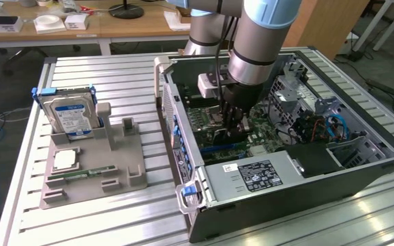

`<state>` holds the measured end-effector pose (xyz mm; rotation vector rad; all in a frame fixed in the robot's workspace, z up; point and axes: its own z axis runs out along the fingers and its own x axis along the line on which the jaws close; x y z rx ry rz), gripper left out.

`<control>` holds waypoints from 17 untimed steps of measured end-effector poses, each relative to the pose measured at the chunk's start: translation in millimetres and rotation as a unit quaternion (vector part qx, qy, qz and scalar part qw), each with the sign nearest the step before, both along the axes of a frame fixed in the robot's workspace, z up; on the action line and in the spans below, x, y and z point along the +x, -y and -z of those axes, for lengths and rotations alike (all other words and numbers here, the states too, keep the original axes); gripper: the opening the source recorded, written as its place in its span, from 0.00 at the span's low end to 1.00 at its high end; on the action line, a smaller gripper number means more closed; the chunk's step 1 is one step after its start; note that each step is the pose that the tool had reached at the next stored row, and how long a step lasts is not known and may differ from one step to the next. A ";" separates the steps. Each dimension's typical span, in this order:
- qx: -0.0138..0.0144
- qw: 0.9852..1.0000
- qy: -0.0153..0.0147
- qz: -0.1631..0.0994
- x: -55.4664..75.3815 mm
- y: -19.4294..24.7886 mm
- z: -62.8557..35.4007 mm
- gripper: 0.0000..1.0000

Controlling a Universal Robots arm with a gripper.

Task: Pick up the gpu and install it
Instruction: 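Insert the gpu into the slot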

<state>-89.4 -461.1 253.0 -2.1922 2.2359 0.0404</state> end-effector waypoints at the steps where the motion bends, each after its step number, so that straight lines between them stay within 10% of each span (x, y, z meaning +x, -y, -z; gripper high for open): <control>1: 0.000 1.000 0.000 0.000 0.0 -0.1 0.1 0.26; 17: 0.000 1.000 0.000 0.000 -0.3 1.8 1.7 0.26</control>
